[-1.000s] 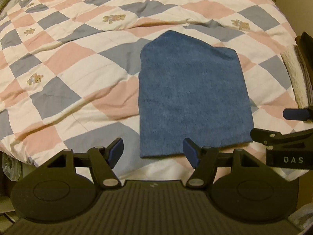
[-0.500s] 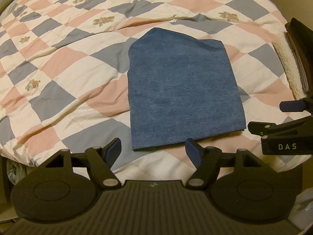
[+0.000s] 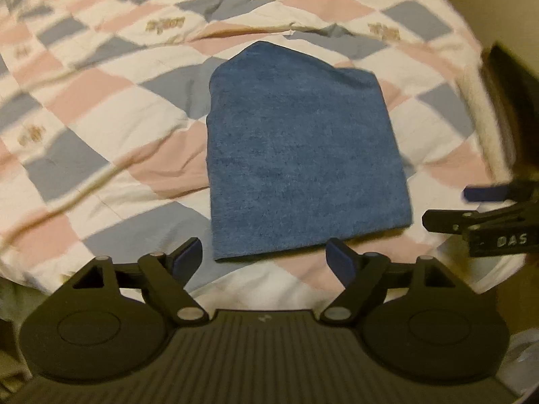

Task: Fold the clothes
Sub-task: 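Grasp the folded jeans from opposite sides with the left and right tools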

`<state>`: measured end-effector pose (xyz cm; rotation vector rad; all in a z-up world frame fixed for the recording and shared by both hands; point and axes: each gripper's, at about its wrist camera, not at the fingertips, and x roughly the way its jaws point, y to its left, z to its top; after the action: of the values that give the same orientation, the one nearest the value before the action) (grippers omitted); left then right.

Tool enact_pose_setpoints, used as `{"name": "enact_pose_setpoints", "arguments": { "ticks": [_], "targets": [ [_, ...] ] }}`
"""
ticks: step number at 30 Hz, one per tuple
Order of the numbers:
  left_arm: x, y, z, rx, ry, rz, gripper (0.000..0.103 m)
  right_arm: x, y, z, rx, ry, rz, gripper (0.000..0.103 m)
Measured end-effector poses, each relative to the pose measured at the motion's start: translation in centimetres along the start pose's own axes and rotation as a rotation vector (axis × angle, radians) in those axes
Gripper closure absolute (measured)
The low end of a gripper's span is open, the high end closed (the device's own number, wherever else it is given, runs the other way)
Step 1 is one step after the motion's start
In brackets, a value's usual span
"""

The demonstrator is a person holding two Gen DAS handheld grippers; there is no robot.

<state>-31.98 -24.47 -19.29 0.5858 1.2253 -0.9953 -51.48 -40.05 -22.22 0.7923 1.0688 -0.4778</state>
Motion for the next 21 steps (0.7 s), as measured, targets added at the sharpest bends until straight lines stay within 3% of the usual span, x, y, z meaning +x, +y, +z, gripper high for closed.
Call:
{"name": "enact_pose_setpoints", "arguments": {
  "ticks": [2, 7, 14, 21],
  "targets": [
    [0.6, 2.0, 0.6, -0.050, -0.008, -0.050, 0.023, 0.3, -2.2, 0.5, 0.087, -0.010, 0.079, 0.012],
    [4.3, 6.0, 3.1, -0.152, 0.004, -0.123, 0.020, 2.6, -7.0, 1.8, 0.257, -0.042, 0.167, 0.013],
    [11.0, 9.6, 5.2, -0.237, 0.003, -0.282, 0.020, 9.0, -11.0, 4.2, 0.366, -0.009, 0.330, 0.013],
    [15.8, 12.8, 5.8, -0.395, 0.037, -0.514, 0.020, 14.2, -12.2, 5.6, 0.404, 0.041, 0.439, 0.011]
  ]
}}
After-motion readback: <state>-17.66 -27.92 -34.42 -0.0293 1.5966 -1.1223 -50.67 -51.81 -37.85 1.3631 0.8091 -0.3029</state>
